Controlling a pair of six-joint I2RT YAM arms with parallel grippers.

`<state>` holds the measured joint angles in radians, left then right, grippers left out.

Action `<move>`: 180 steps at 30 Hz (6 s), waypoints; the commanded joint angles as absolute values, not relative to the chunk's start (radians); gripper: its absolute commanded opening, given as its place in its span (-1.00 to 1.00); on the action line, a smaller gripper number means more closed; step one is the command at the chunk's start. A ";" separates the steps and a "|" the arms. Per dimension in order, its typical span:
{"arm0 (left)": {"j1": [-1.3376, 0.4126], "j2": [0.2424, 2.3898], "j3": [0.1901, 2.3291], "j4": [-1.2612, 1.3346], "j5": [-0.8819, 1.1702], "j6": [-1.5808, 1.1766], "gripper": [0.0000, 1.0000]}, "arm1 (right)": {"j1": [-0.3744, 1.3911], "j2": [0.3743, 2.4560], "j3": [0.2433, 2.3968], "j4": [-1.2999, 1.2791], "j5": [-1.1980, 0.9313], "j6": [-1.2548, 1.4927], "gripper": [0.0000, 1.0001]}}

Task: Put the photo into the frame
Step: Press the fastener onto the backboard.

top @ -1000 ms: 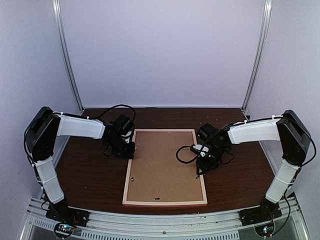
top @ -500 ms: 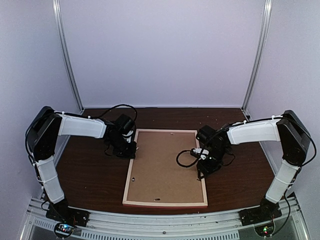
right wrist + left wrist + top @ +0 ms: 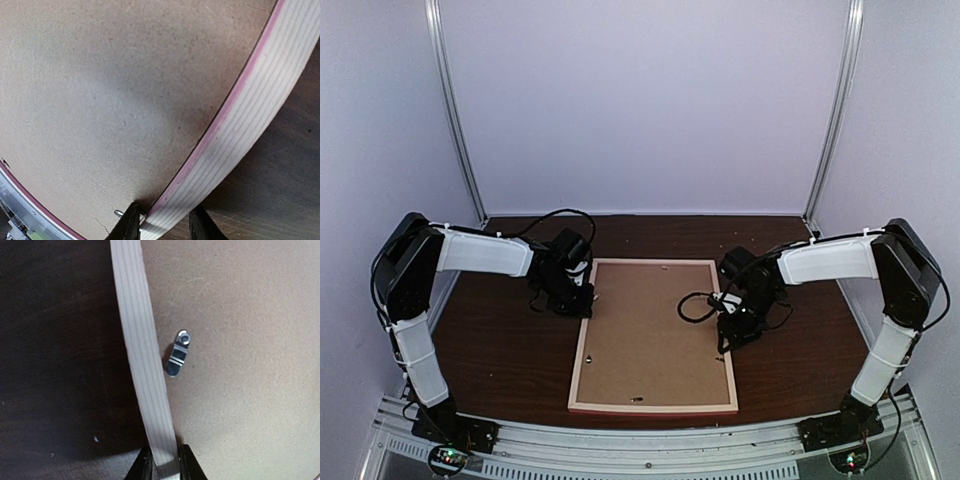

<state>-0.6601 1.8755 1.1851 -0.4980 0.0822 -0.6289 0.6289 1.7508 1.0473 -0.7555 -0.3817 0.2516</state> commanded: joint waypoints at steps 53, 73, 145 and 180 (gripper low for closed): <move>-0.540 2.075 1.456 -0.645 0.141 -0.369 -0.11 | 0.579 1.917 1.127 -0.642 -0.354 0.319 -0.83; -0.490 2.077 1.299 -0.507 0.234 -0.493 -0.58 | 0.579 1.910 1.101 -0.634 -0.354 0.332 -0.84; -0.503 2.064 1.328 -0.544 0.118 -0.332 -0.58 | 0.581 1.960 1.078 -0.594 -0.390 0.339 -0.83; -0.540 2.117 1.339 -0.505 -0.063 -0.101 -0.54 | 0.583 1.995 1.081 -0.574 -0.416 0.341 -0.83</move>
<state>-0.5449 2.0289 1.3857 -0.5411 0.0700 -0.1822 0.5705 1.8603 1.1347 -0.7555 -0.4976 0.3912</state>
